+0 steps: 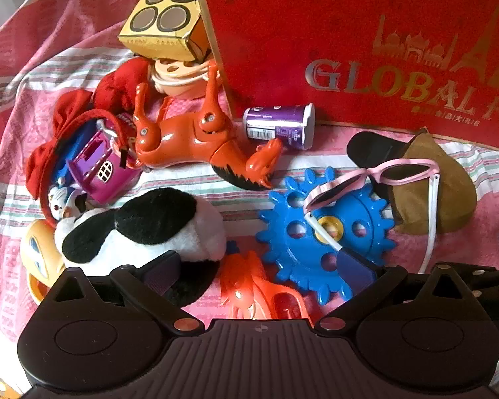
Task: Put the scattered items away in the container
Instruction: 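Move both grippers toward the pink sunglasses lying on the blue gear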
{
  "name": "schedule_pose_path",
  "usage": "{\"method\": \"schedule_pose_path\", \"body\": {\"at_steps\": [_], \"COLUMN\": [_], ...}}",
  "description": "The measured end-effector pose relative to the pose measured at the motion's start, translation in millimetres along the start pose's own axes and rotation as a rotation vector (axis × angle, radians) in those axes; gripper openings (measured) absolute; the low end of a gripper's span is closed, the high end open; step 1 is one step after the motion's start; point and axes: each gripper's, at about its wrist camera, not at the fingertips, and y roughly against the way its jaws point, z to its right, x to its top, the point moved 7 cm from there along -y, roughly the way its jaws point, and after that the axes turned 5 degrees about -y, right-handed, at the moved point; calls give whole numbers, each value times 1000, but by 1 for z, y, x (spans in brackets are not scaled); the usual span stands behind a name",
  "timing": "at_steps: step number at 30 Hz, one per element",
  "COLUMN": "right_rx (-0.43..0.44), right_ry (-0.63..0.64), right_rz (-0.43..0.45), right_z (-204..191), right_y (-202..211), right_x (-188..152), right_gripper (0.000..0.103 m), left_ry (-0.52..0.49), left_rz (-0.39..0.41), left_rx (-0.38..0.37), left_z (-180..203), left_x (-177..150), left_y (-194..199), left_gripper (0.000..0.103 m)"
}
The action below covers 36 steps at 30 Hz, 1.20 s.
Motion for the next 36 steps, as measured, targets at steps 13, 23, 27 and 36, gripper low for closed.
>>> {"method": "schedule_pose_path", "body": {"at_steps": [13,23,27,36], "right_rx": [20,19,69,107], "right_ry": [-28,-48,-47,-91], "right_rz": [8,21,7,-17], "right_z": [-4,-6,-17,-5], "right_y": [-3,-11,-18,-38], "right_x": [7,18,17,16], "right_gripper": [83,58,58,24], "left_ry": [18,-48,-30,34], "left_rz": [19,40,-1,-23], "left_rx": [-82,-114,-154,-273], "left_z": [-1,2,-1,7], "left_x": [6,8,0,9], "left_y": [0,-2,-7,-5], "left_gripper": [97,75,72,76]}}
